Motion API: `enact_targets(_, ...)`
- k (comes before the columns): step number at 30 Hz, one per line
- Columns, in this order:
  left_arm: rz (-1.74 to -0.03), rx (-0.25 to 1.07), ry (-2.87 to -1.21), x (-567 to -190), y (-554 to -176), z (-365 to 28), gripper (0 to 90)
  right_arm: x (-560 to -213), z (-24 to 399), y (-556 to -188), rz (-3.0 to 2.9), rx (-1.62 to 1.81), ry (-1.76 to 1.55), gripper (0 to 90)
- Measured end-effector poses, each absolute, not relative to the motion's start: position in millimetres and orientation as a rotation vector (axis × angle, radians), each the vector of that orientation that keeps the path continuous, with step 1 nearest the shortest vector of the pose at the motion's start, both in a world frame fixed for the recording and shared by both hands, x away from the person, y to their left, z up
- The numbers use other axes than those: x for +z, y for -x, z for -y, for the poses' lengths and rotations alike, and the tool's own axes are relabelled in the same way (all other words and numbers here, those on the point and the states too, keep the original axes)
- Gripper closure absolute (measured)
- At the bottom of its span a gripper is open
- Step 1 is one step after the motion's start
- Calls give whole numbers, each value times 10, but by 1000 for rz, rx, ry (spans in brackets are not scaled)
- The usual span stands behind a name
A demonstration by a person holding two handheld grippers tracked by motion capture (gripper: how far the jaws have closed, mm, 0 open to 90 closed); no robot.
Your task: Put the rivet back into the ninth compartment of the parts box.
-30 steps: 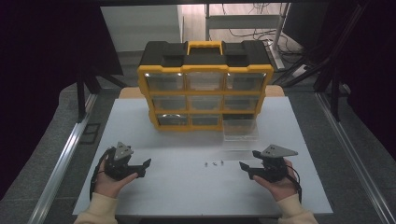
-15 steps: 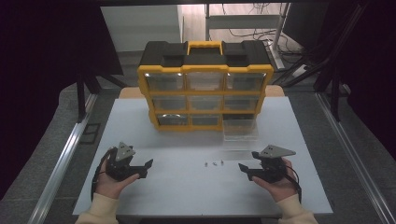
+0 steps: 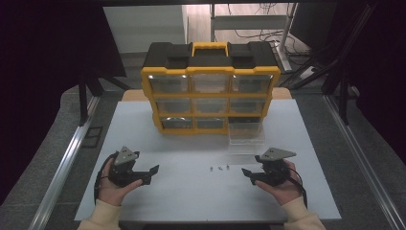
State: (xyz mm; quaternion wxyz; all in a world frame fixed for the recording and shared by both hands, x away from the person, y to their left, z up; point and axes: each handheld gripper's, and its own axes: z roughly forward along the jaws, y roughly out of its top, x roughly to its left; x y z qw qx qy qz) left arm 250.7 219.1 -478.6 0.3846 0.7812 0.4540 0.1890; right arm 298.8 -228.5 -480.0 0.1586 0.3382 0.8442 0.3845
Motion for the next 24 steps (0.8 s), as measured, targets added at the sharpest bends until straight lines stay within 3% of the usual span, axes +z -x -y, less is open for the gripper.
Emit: enact_targets(24,-1173,534,-2028,-4822,-2479,-2214,114,-4798,1962,-3000,-2513,1009,-824,290)
